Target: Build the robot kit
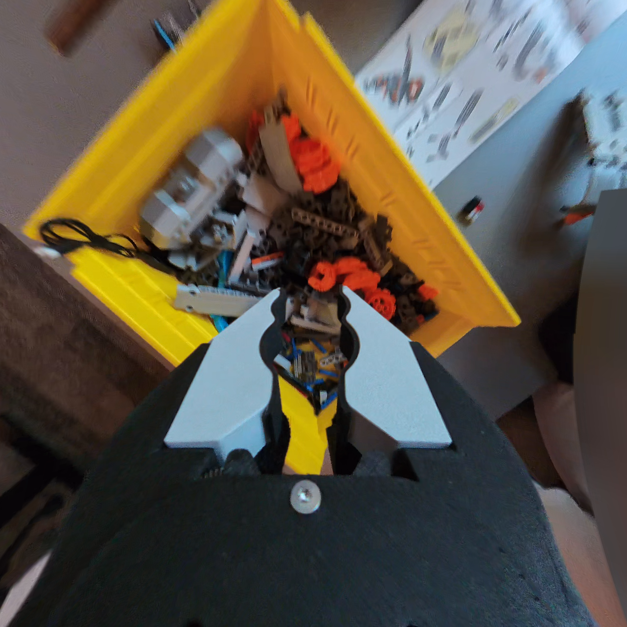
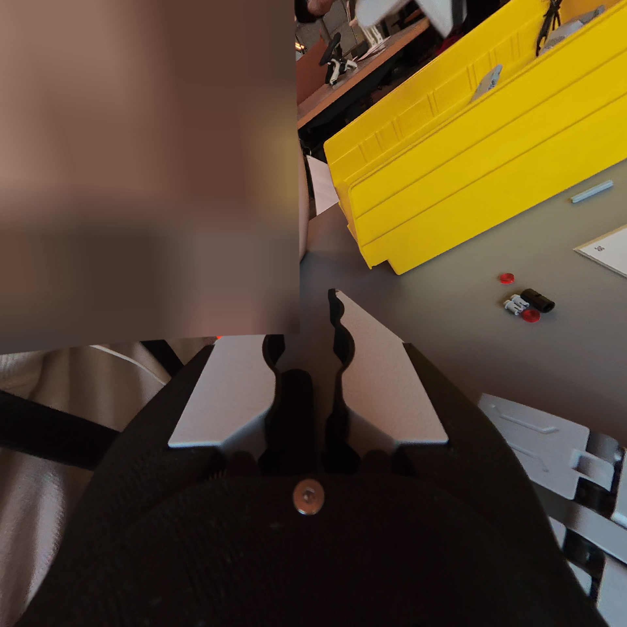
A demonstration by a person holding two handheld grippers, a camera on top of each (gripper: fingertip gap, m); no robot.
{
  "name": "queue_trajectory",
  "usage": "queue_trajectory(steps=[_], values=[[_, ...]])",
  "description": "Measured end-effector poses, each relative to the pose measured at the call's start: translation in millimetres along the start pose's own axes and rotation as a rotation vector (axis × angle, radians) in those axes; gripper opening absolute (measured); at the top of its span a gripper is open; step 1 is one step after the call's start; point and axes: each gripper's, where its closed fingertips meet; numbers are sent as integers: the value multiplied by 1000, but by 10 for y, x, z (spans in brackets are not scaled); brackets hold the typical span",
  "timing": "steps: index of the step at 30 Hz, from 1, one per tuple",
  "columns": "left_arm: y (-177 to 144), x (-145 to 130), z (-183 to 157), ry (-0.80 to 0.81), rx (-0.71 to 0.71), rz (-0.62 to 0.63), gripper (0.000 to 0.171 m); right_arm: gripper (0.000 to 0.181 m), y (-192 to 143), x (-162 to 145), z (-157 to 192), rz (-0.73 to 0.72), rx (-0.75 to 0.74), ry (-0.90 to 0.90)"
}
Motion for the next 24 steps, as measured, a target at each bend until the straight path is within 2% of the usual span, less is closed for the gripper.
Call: queue_trajectory(steps=[6,10,13,17,20,21,22,24], values=[[-636,614,-220,106,-68,-457,38,23,42,39,79,-26,6,-102],[-1127,830,-404,156,-148,-749,49,23,107,83,130,-37,8,-188],[-1411,871,-546,176,-238,-893,51,24,175,103,122,-11,-21,-291],[-1794,885,-546,222,-208,-1095,55,26,265,281,50,71,-49,-384],[-2015,808,-477,248,-126,-1246,50,34,404,612,15,165,-22,-493],[-2101,783,-419,234,-69,-1319,39,43,485,713,14,221,1,-549],[-2211,746,-355,213,-8,-1407,32,43,582,821,18,275,24,-603],[-2462,632,-341,208,34,-1568,42,45,841,1007,56,361,100,-691]])
Point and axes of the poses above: each gripper's, where its closed fingertips meet, y out along the fingers, x out of its top, z = x × y across the jaws, and after that the axes turned 2 degrees about -x, right-handed
